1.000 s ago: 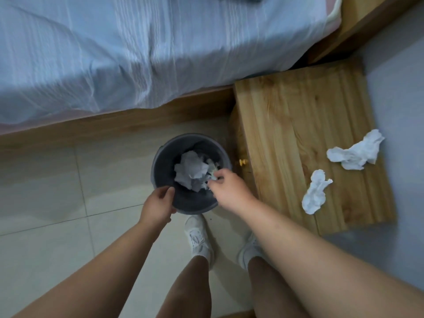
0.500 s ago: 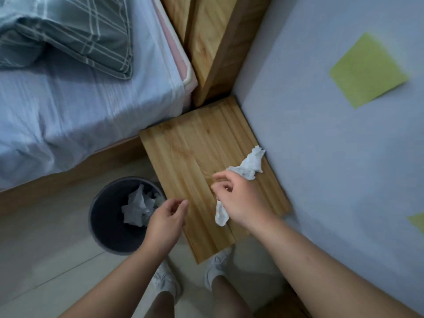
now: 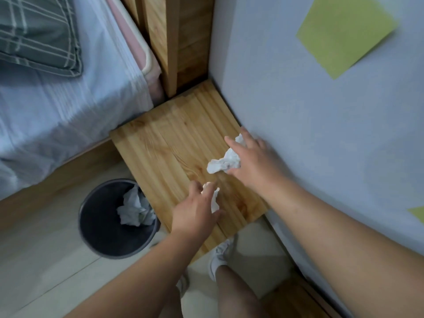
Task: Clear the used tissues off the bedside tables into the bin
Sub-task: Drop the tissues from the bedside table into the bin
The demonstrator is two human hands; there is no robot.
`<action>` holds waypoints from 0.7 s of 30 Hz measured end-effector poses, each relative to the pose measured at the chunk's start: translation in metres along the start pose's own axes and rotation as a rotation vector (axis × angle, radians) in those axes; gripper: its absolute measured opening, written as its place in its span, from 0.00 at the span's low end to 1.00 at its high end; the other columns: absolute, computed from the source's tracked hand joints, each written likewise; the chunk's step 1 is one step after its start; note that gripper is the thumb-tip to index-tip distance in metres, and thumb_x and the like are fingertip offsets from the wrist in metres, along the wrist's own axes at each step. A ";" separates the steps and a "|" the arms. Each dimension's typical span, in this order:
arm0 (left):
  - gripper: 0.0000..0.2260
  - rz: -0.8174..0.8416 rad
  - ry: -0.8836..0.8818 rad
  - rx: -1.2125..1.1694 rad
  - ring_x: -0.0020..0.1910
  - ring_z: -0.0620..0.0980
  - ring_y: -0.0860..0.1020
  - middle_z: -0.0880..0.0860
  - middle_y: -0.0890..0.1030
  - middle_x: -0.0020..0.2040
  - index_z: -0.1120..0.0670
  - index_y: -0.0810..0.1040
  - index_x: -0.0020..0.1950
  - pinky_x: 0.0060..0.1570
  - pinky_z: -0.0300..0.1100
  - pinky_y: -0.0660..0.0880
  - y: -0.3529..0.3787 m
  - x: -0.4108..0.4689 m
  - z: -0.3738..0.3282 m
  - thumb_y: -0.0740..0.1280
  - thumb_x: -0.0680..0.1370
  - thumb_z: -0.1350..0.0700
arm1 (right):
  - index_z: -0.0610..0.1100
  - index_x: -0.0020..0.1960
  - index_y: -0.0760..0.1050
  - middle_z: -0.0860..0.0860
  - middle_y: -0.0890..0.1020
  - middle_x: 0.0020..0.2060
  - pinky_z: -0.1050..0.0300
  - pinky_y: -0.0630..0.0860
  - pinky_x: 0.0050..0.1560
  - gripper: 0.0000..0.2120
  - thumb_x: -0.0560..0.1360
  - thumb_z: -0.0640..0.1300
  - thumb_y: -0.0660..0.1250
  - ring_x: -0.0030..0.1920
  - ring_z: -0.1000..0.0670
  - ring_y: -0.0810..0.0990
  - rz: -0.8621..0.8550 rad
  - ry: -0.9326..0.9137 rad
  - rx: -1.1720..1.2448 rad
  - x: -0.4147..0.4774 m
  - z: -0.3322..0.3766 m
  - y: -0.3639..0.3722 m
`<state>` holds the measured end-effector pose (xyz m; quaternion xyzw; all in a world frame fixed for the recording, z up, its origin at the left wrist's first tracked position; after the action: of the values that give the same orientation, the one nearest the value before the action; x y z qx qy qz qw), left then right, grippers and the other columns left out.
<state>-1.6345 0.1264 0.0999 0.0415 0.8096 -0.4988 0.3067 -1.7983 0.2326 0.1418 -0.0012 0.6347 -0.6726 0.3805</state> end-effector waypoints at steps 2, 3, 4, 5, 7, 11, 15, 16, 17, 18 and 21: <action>0.32 0.002 -0.012 -0.007 0.39 0.51 0.78 0.49 0.69 0.62 0.40 0.64 0.73 0.28 0.41 0.68 0.007 0.002 0.002 0.75 0.74 0.38 | 0.57 0.81 0.61 0.47 0.55 0.83 0.46 0.70 0.69 0.40 0.74 0.57 0.75 0.75 0.40 0.65 -0.010 -0.031 -0.043 0.005 0.001 0.012; 0.31 0.006 -0.010 -0.014 0.38 0.51 0.78 0.50 0.69 0.62 0.41 0.64 0.73 0.28 0.41 0.68 0.010 0.003 0.003 0.75 0.74 0.39 | 0.57 0.81 0.61 0.47 0.55 0.83 0.46 0.72 0.67 0.40 0.73 0.57 0.76 0.75 0.40 0.66 -0.002 -0.031 -0.038 0.007 0.001 0.020; 0.31 0.014 -0.004 -0.029 0.39 0.52 0.78 0.50 0.69 0.63 0.41 0.64 0.72 0.28 0.41 0.69 0.013 0.003 0.004 0.75 0.75 0.42 | 0.56 0.80 0.63 0.47 0.56 0.83 0.45 0.74 0.65 0.39 0.74 0.55 0.77 0.74 0.39 0.66 0.011 -0.021 -0.020 0.009 -0.001 0.028; 0.29 0.024 0.003 -0.055 0.40 0.52 0.79 0.51 0.69 0.64 0.41 0.65 0.73 0.28 0.42 0.71 0.016 0.004 0.005 0.75 0.76 0.45 | 0.55 0.79 0.65 0.47 0.57 0.83 0.45 0.75 0.64 0.37 0.74 0.53 0.76 0.74 0.39 0.66 0.022 -0.007 0.003 0.010 -0.003 0.035; 0.26 0.044 0.009 -0.120 0.42 0.54 0.81 0.52 0.69 0.66 0.43 0.66 0.74 0.32 0.48 0.79 0.023 0.003 0.009 0.72 0.79 0.54 | 0.49 0.75 0.72 0.44 0.64 0.79 0.44 0.76 0.62 0.28 0.76 0.47 0.75 0.72 0.38 0.67 0.010 0.011 0.049 0.011 -0.008 0.046; 0.24 0.056 -0.007 -0.234 0.43 0.54 0.80 0.51 0.71 0.62 0.43 0.71 0.72 0.37 0.47 0.78 0.029 0.005 0.019 0.64 0.80 0.64 | 0.36 0.52 0.79 0.41 0.79 0.52 0.43 0.77 0.46 0.08 0.75 0.30 0.66 0.51 0.38 0.78 -0.008 -0.035 0.096 -0.002 -0.011 0.060; 0.17 0.055 -0.066 -0.425 0.48 0.48 0.79 0.47 0.76 0.58 0.46 0.79 0.67 0.44 0.43 0.77 0.022 -0.005 0.031 0.64 0.81 0.61 | 0.41 0.50 0.79 0.48 0.80 0.45 0.48 0.75 0.41 0.09 0.76 0.31 0.63 0.44 0.46 0.76 0.008 0.011 0.171 -0.024 0.004 0.064; 0.16 0.026 -0.095 -0.509 0.48 0.45 0.79 0.45 0.77 0.56 0.46 0.80 0.66 0.45 0.42 0.78 0.018 -0.012 0.037 0.65 0.81 0.60 | 0.43 0.50 0.80 0.50 0.80 0.46 0.49 0.75 0.41 0.09 0.77 0.32 0.63 0.44 0.46 0.76 0.017 0.012 0.196 -0.031 0.011 0.065; 0.15 -0.008 -0.120 -0.576 0.47 0.40 0.78 0.42 0.77 0.55 0.45 0.81 0.65 0.45 0.38 0.77 0.015 -0.020 0.044 0.66 0.81 0.59 | 0.44 0.51 0.80 0.51 0.80 0.46 0.49 0.75 0.41 0.09 0.78 0.34 0.63 0.44 0.47 0.77 0.039 0.003 0.217 -0.038 0.020 0.067; 0.14 -0.042 -0.143 -0.617 0.47 0.37 0.77 0.39 0.76 0.53 0.44 0.82 0.64 0.44 0.33 0.75 0.013 -0.030 0.053 0.67 0.81 0.57 | 0.45 0.51 0.79 0.52 0.79 0.46 0.49 0.75 0.41 0.09 0.78 0.35 0.63 0.45 0.47 0.77 0.062 -0.009 0.242 -0.046 0.031 0.069; 0.13 -0.106 -0.207 -0.682 0.49 0.31 0.75 0.37 0.76 0.51 0.43 0.83 0.63 0.45 0.27 0.69 0.013 -0.060 0.083 0.68 0.81 0.56 | 0.45 0.49 0.80 0.52 0.80 0.44 0.51 0.74 0.41 0.08 0.77 0.35 0.64 0.44 0.46 0.78 0.066 -0.009 0.336 -0.063 0.063 0.078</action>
<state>-1.5433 0.0783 0.0962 -0.1563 0.8951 -0.2166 0.3571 -1.6832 0.2184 0.1181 0.0802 0.5111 -0.7564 0.4003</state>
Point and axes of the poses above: each hand's wrist, its own x-axis towards the middle knuckle, its own y-axis out of the palm, z = x × y, the point moved 3 cm from there along x, towards the middle knuckle
